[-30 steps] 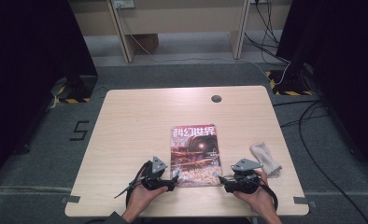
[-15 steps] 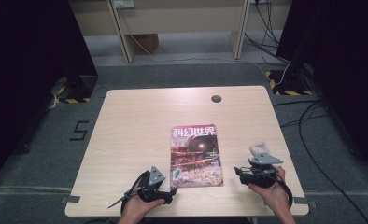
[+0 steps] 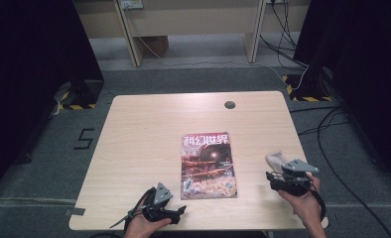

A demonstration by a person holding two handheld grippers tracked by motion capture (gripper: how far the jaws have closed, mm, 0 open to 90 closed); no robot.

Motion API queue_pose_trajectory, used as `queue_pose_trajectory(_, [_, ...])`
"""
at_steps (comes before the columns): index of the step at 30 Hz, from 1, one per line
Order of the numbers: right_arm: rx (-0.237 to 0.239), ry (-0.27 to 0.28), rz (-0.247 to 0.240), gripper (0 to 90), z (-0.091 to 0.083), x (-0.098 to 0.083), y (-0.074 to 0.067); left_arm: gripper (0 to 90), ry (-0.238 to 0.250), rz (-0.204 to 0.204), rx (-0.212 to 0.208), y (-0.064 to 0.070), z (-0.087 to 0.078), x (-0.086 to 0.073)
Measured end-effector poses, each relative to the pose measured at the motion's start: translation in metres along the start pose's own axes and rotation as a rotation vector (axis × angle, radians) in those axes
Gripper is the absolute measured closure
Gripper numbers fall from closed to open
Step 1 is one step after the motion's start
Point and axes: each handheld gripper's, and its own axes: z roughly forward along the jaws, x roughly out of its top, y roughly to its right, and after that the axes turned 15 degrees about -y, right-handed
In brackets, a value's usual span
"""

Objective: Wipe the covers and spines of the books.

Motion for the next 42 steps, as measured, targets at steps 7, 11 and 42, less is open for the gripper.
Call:
queue_pose_trajectory(7, [-0.062,-0.004,0.018,41.2,-0.004,-0.004,0.017,17.6,-0.015,0.017,0.004,0.004,0.0,-0.004])
queue_pose_trajectory(11, [-0.065,-0.055,0.029,47.1,0.003,-0.008,0.025,17.4,-0.03,0.02,0.004,0.004,0.0,-0.005])
queue_pose_trajectory(42, [0.013,-0.1,-0.094,66.4,0.063,0.049,0.005,17.3,-0.041,0.032,-0.003,0.004,0.004,-0.002])
